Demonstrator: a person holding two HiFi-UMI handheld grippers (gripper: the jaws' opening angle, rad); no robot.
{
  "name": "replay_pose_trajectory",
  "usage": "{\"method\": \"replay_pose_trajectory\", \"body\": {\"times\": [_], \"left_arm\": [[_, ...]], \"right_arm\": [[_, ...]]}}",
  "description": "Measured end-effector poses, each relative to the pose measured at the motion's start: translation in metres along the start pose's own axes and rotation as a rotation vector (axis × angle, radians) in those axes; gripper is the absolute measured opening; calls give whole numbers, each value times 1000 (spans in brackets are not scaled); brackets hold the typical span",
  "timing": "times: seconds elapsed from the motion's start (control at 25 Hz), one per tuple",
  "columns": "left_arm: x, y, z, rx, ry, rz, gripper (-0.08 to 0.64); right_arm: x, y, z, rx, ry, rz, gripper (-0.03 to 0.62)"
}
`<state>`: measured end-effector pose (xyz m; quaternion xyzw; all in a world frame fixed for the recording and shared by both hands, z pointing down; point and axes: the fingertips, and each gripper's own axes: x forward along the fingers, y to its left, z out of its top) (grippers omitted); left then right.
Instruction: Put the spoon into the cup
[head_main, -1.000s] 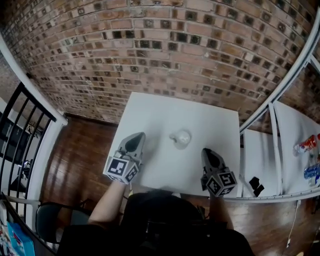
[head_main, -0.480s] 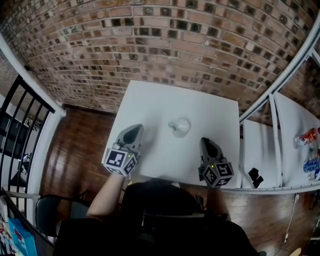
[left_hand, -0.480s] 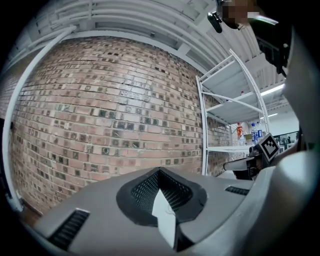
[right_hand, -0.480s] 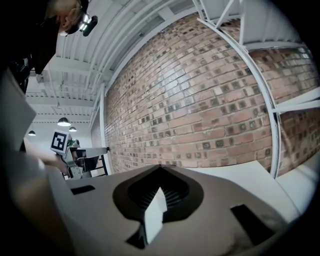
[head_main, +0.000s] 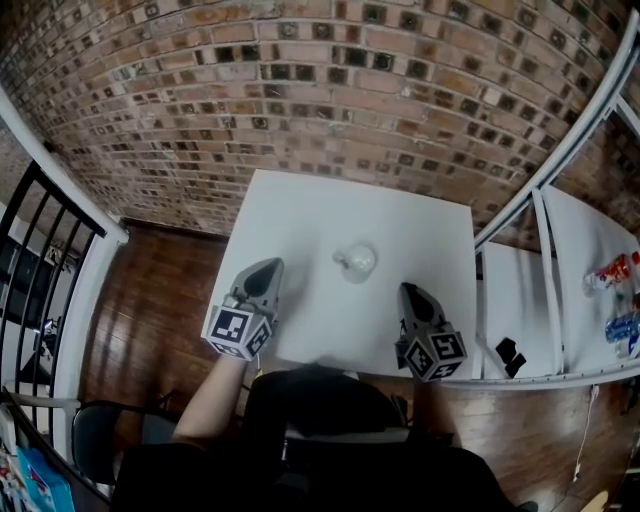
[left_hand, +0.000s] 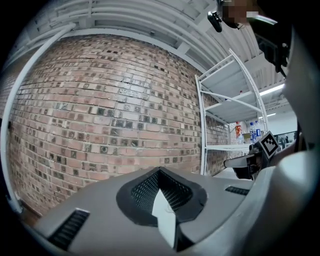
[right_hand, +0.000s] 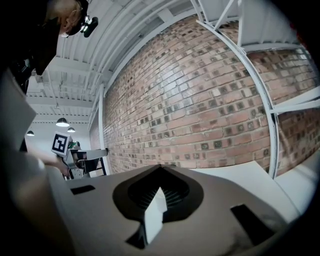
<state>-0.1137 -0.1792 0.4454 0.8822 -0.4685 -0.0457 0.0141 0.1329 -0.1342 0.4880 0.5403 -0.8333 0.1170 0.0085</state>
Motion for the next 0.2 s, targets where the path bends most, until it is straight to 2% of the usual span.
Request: {"method": "replay_pose_trajectory", "body": {"times": [0.2], "left_arm": [[4,5,4,7,-15,2,5]], "right_arm": [[0,-1,7,-4,-13,-6,2]]}}
